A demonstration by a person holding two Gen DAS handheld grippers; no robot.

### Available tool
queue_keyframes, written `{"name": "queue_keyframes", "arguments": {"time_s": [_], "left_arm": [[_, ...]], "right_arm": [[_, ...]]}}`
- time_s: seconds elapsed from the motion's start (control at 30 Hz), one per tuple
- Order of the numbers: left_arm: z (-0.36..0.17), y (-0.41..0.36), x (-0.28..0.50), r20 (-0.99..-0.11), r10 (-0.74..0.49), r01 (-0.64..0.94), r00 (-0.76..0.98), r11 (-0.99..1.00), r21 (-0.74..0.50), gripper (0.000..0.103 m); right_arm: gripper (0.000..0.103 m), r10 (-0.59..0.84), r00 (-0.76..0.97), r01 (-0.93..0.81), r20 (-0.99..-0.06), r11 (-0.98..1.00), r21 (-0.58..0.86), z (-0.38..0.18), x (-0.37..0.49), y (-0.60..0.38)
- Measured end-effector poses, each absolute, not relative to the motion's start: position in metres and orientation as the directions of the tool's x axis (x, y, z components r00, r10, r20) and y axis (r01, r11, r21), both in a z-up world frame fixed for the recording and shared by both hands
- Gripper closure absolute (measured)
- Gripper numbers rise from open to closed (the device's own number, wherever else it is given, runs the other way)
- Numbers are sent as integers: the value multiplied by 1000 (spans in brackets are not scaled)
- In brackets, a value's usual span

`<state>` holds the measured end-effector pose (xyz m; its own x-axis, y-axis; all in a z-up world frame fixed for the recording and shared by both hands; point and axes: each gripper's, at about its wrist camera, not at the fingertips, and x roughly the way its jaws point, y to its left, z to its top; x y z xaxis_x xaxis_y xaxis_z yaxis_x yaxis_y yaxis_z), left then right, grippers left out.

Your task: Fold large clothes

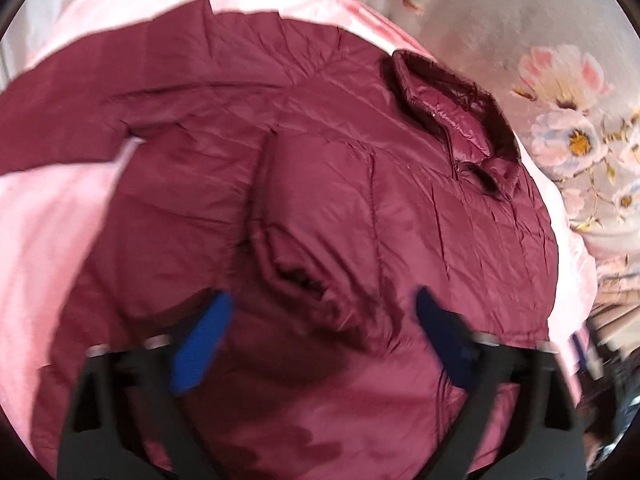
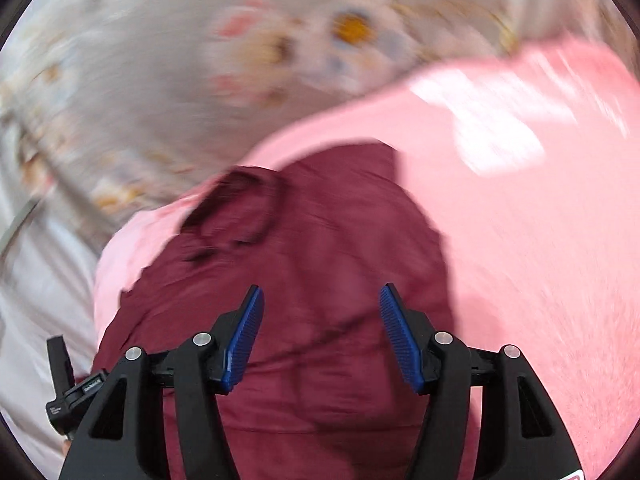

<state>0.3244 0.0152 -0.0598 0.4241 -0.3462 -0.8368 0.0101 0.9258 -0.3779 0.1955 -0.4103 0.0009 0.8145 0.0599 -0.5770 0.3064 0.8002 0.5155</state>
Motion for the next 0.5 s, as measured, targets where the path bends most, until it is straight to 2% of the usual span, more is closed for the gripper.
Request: {"name": "queue_keyframes", "arguments": {"time_s": [0.1, 0.17, 0.2, 0.3, 0.33, 0.37, 0.43, 0.5], "left_arm": [[-55, 3, 332, -839, -330, 40, 432, 937, -348, 79], [-44, -3, 337, -828, -305, 59, 471, 947, -315, 90], [-41, -3, 339, -823, -295, 64, 485, 951, -303, 93], [-22, -4, 346, -792, -251, 77, 557, 965, -251, 96], [-19, -3, 348, -786, -240, 79, 569, 968, -238, 96], [-17, -4, 352, -781, -211, 74, 587, 975, -208, 97], [-17, -3, 356, -777, -186, 73, 602, 981, -179, 97], [-28, -4, 363, -787, -158, 67, 596, 987, -148, 97]], "right_arm": [[49, 74, 785, 366, -616, 746, 557, -25, 205, -437], [58, 92, 776, 386, -625, 713, 585, -36, 216, -446], [62, 101, 774, 393, -626, 698, 598, -41, 219, -451], [80, 111, 775, 411, -623, 661, 628, -51, 238, -467], [94, 117, 774, 408, -623, 660, 631, -53, 238, -467], [101, 125, 774, 399, -621, 666, 630, -53, 245, -467], [101, 105, 797, 379, -595, 680, 628, -46, 241, -463], [101, 35, 848, 338, -529, 732, 591, -23, 225, -452]]}}
